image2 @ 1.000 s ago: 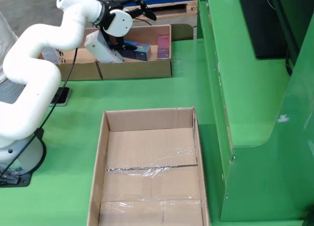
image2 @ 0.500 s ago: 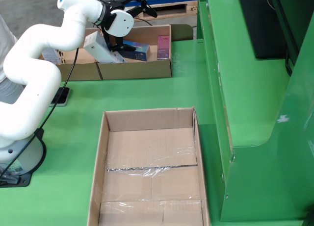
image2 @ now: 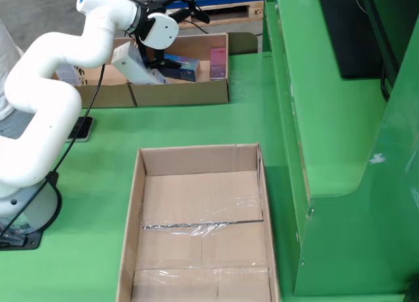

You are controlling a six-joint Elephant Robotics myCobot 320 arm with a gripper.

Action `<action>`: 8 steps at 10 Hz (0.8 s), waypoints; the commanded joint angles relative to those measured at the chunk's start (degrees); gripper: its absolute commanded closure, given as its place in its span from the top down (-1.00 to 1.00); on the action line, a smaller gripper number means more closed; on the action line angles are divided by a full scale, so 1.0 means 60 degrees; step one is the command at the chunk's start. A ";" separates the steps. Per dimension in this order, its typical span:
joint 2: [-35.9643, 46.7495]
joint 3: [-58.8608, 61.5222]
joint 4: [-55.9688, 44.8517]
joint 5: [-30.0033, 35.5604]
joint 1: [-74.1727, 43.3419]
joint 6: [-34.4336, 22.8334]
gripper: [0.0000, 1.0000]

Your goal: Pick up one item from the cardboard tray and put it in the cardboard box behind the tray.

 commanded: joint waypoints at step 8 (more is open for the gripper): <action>0.0890 0.0234 0.0083 0.0095 -0.0574 0.0540 1.00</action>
